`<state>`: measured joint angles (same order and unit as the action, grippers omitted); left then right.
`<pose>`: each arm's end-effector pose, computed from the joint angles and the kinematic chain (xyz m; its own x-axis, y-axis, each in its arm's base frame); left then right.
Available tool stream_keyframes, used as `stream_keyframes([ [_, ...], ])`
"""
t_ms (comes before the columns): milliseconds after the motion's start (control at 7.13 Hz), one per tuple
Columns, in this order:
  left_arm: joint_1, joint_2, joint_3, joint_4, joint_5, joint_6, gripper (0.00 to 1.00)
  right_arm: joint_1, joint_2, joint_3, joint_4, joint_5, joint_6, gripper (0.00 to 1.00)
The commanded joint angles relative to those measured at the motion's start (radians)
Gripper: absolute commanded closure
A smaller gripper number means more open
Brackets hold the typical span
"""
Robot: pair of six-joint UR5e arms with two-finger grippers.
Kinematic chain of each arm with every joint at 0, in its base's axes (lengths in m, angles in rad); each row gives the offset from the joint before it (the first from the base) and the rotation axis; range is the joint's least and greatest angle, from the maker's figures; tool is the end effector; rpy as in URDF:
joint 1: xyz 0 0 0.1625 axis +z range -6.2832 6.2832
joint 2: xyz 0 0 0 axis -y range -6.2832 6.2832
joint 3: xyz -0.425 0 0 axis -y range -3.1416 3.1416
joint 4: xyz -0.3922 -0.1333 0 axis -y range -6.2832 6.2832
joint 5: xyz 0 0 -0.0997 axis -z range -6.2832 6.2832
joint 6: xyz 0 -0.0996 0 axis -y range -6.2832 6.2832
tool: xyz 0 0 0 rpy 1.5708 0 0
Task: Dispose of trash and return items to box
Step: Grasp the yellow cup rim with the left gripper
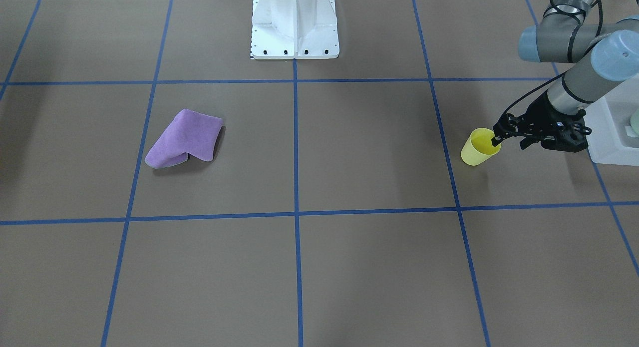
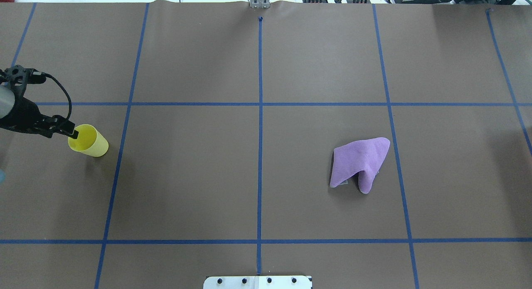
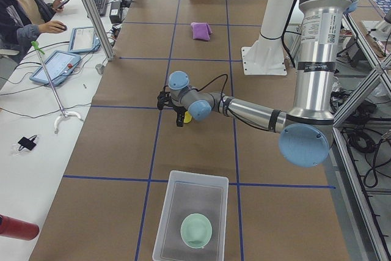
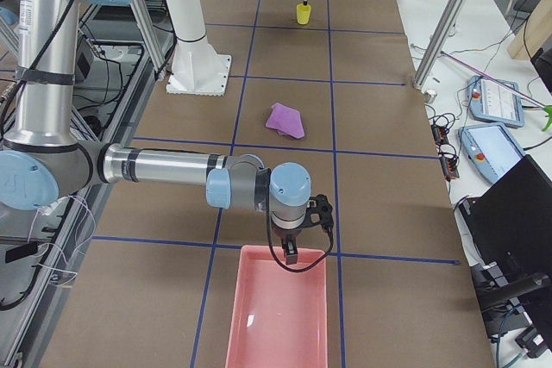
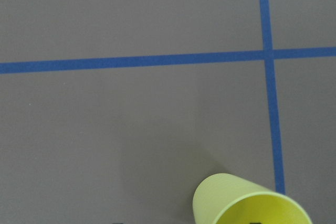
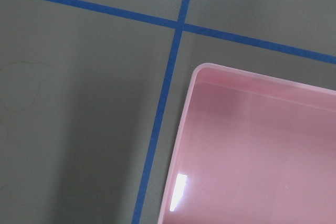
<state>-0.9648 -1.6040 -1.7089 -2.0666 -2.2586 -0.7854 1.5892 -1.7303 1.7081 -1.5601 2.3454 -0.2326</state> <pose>0.2423 -0.4727 0.5192 0.6073 0.0829 -0.7902 -0.0255 0.9961 0.0848 0.0714 -0.4222 0.6631 0.6994 -0.2098 0.6832 0.1468 0.9777 0.1500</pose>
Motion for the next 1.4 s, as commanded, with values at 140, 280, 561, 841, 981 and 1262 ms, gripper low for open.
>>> stream_keyframes([
  [140, 0.031, -0.007, 0.008, -0.007, 0.001, -0.023, 0.42, 0.0, -0.002, -0.004, 0.0, 0.0, 0.001, 0.0],
  [280, 0.034, -0.007, 0.008, -0.007, 0.001, -0.021, 0.8, 0.0, -0.002, -0.004, 0.0, 0.0, 0.001, 0.0],
  [561, 0.034, -0.016, 0.008, -0.007, 0.001, -0.026, 1.0, 0.0, -0.003, -0.005, 0.0, 0.0, -0.001, 0.0],
  [841, 0.026, -0.013, -0.015, -0.001, -0.031, -0.022, 1.0, 0.0, -0.003, -0.007, -0.002, 0.0, 0.001, 0.0],
  [981, -0.007, 0.001, -0.059, 0.005, -0.102, -0.012, 1.0, 0.0, -0.005, -0.007, -0.002, 0.002, -0.001, 0.0],
  [1262, -0.162, 0.059, -0.072, 0.008, -0.162, 0.091, 1.0, 0.0, -0.003, -0.007, -0.002, 0.002, -0.001, 0.0],
])
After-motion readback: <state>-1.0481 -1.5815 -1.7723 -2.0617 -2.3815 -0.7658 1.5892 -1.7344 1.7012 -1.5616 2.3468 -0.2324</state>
